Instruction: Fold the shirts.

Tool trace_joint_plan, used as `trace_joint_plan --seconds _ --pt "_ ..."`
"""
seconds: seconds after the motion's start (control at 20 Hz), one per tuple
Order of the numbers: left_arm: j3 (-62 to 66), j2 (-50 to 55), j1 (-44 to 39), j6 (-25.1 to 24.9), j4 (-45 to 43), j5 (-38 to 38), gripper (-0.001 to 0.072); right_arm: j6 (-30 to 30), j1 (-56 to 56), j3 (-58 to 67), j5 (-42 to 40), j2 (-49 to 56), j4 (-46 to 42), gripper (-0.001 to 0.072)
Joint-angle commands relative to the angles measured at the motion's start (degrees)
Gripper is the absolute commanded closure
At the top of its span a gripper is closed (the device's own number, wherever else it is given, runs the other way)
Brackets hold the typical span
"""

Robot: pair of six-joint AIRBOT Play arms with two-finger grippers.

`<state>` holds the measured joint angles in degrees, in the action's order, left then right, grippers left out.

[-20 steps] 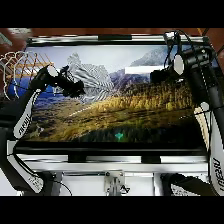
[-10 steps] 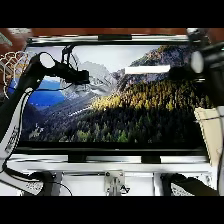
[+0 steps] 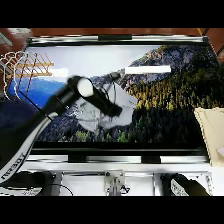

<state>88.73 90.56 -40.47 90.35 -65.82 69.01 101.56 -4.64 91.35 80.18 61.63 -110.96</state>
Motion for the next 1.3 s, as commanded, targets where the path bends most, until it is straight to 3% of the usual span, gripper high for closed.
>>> trace_joint_plan --seconds 0.0,0.3,0.4,0.6,0.75,0.8,0.85,0.9,0.95,1.0,1.15,1.25 --pt "-6.29 -0.74 -5.66 6.34 -5.95 3.41 0.0655 -3.32 -1.66 -0.07 2.97 -0.76 4.22 0.0121" --pt "-9.01 -8.81 -0.35 18.64 -21.94 10.38 0.0654 -7.13 -1.66 -0.07 2.62 4.52 20.74 0.0121" --pt "-9.53 -9.81 4.59 20.55 -23.28 14.64 0.0654 -8.55 -1.6 -0.07 2.23 8.31 27.02 0.0121" --pt "-12.52 -9.7 14.4 19.89 -23.32 16.37 0.0654 -13.14 -0.92 -0.07 2.97 18.14 44.83 0.0121" --pt "-16.33 -9.64 21.51 19.71 -22.86 17.14 0.0652 -15.63 4.81 -0.07 2.82 23.76 46.31 0.0121" --pt "-17.0 -9.57 23.19 19.63 -21.81 16.94 0.0624 -16.15 7.39 -0.07 2.25 25.49 46.31 0.0121" --pt "-17.11 -9.64 24.41 19.02 -20.04 16.35 0.0512 -16.46 10.47 -0.07 1.4 27.36 46.36 0.012" --pt "-16.98 -9.77 25.09 17.66 -17.68 15.54 0.0355 -16.48 13.57 -0.07 0.26 29.29 46.53 0.0119" --pt "-16.52 -9.99 25.22 16.81 -16.33 15.13 0.0116 -16.65 16.26 -0.07 -1.03 31.08 46.88 0.0066" --pt "-15.78 -10.32 25.18 16.31 -16.24 14.99 0.0061 -17.0 18.64 -0.04 -2.45 32.92 47.39 0.0054" --pt "-14.45 -13.29 26.12 14.67 -19.93 14.71 0.0061 -18.99 22.64 -0.07 -4.98 36.85 51.89 0.0054" --pt "-14.56 -15.63 28.94 14.23 -24.98 14.62 0.0113 -20.57 23.85 -0.04 -6.25 38.07 55.45 0.0054"
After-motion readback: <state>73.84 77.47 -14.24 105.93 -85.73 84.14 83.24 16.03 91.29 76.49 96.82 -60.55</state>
